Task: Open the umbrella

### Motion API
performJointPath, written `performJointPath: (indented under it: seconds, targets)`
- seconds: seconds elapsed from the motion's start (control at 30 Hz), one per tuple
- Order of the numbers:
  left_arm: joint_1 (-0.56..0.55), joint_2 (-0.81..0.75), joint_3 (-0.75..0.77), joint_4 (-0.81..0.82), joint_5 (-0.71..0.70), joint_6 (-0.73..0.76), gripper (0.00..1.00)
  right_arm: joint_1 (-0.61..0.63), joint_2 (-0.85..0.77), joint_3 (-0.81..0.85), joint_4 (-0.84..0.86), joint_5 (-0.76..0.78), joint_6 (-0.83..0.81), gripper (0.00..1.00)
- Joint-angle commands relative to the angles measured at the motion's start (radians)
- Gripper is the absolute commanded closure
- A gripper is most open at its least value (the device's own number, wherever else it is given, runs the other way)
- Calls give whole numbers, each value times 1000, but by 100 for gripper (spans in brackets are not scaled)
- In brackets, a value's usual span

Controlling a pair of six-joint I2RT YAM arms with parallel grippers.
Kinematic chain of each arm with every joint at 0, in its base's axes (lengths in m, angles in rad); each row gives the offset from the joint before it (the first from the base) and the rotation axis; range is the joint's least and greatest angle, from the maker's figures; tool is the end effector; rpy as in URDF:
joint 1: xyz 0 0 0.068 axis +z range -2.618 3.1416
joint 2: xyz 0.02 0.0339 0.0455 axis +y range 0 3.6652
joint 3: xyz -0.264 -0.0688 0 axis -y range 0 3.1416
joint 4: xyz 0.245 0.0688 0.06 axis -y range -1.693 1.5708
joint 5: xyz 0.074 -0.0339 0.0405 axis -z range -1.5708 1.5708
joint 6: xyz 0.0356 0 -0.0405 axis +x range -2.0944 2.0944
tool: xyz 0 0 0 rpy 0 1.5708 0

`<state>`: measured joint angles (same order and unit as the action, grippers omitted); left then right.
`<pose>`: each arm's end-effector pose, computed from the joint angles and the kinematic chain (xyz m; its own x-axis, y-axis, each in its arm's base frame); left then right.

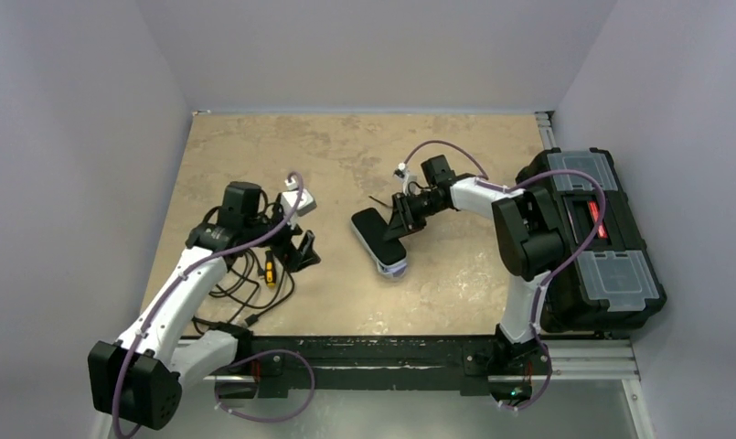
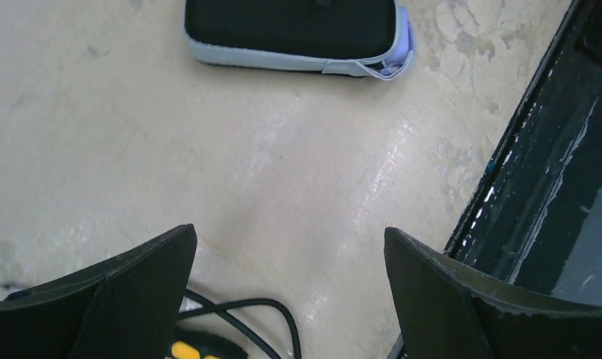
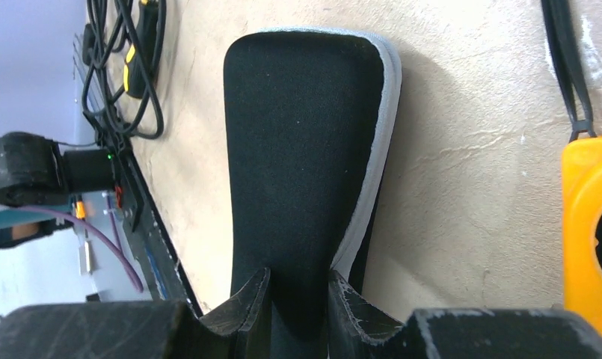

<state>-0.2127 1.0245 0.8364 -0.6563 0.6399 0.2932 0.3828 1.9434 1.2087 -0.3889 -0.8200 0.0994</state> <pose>0.1938 -0.0636 0.2755 -0.5386 0.3535 -0.7648 0.7444 0.6249 -0.2354 0.3434 0.1663 0.1510 -0.8867 -0.2840 -0.3649 -0.4624 0.5456 0.6989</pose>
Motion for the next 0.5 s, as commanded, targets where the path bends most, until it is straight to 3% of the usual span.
performJointPath:
  seconds: [0.0,0.07,0.17,0.27,0.3,0.37,0.47]
  targets:
    - [-90,8,-40,223,9,145,4,5,-22,-30,-71,109,-197,100]
    - [-91,23,-30,255,11,109,4,30,-22,27,-109,127,-299,100]
    - [-48,51,15,258,10,-33,3,78,69,232,-323,132,-606,95]
    - [61,102,78,232,50,-218,2,129,156,437,-523,189,-997,76]
    - [92,127,100,219,67,-264,2,144,158,488,-547,214,-1058,63]
    - [109,178,144,181,62,-281,2,144,130,558,-533,203,-1061,39]
    - [95,271,202,202,46,-280,4,111,45,592,-522,145,-934,22]
